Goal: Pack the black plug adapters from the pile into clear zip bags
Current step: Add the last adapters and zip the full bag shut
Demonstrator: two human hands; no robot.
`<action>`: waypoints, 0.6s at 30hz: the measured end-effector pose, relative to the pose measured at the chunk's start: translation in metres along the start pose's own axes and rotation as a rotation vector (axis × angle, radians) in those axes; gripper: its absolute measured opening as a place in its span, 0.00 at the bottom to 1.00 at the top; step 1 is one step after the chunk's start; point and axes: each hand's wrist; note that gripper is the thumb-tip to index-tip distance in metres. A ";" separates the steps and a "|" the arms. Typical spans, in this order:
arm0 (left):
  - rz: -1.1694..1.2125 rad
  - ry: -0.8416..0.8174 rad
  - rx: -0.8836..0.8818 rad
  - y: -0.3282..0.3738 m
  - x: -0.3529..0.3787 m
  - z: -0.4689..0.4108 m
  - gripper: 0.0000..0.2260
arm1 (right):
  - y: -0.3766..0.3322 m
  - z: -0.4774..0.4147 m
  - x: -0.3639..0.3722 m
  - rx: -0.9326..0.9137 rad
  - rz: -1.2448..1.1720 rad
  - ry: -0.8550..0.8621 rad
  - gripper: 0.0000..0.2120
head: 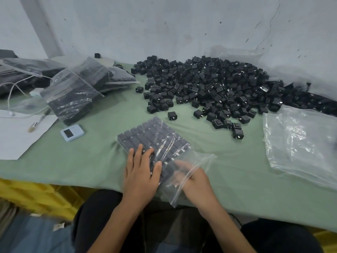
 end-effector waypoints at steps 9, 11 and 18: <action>-0.012 -0.015 -0.001 0.001 -0.001 0.000 0.25 | -0.003 0.000 -0.004 -0.037 0.030 -0.015 0.12; -0.009 -0.016 -0.003 0.001 -0.001 0.000 0.25 | -0.003 -0.001 -0.005 -0.015 0.045 -0.017 0.11; 0.020 -0.029 -0.027 0.004 -0.007 -0.005 0.23 | -0.004 0.000 -0.004 -0.015 0.069 -0.008 0.12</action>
Point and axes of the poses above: each hand's wrist, its own z-axis away from the middle knuckle, its own x-axis out of the palm, y = z × x, and after that the axes turned 14 degrees about -y, right-handed
